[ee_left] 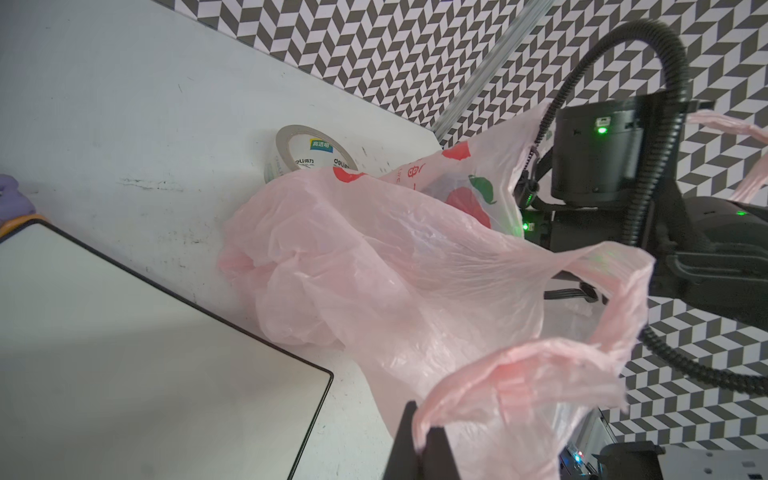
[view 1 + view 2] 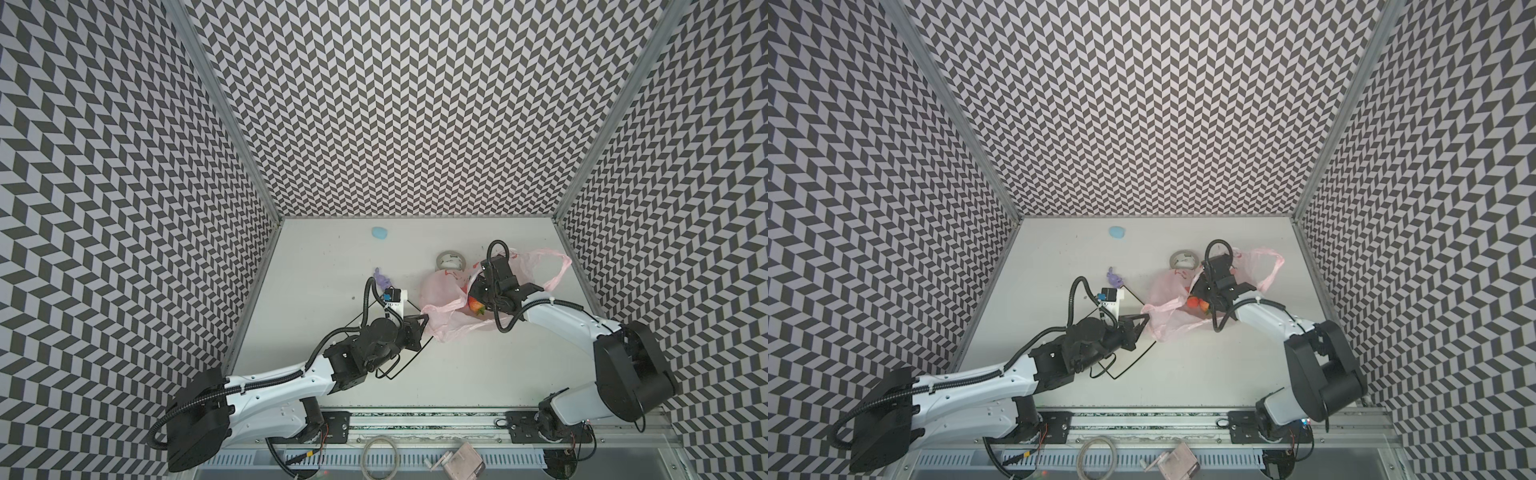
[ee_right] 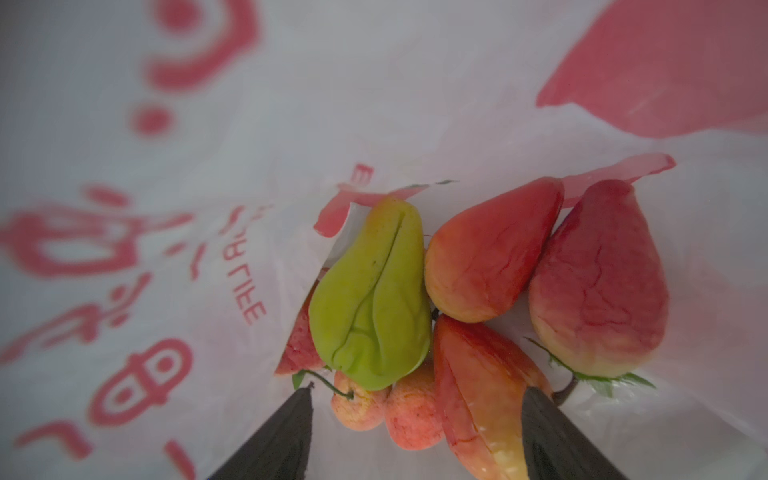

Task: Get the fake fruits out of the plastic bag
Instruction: 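Close the right gripper on the green pear inside the bag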

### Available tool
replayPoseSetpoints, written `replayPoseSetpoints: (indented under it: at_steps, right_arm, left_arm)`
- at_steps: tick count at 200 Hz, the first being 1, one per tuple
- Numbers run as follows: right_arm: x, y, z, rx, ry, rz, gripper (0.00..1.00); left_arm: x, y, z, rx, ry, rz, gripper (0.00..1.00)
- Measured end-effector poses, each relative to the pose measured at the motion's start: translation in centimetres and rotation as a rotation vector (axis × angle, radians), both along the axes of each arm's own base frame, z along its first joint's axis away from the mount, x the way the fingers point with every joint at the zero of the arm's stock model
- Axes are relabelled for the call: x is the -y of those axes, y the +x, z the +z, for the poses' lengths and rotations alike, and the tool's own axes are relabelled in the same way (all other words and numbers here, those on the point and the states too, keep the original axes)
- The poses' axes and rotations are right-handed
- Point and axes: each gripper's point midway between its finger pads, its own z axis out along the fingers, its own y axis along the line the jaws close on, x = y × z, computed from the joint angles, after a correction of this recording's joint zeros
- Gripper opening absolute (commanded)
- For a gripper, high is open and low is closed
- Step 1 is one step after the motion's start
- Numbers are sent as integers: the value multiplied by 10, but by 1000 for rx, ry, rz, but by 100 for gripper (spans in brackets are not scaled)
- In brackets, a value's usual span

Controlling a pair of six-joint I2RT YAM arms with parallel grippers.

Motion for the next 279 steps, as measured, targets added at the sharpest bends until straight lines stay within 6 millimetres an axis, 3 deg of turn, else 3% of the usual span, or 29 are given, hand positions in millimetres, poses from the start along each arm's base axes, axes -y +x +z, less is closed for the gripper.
replayPoseSetpoints:
  at_steps: [62,112,192,241,279]
  right_arm:
    - [-20,25,-13,19,152,-66,73]
    - [-27,30,-51,-46,180,-98,76]
    - [-42,64,-47,26,232,-105,77]
    - [-46,75,-47,42,235,-105,52]
    - [-44,70,-45,44,203,-74,46]
  left_arm:
    - [7,-3,12,57,-15,-48,0]
    - [7,-7,22,90,-37,-74,0]
    - [0,-10,24,96,-52,-68,0]
    - [-2,-9,21,86,-44,-52,0]
    - [-12,-1,12,45,-31,20,0]
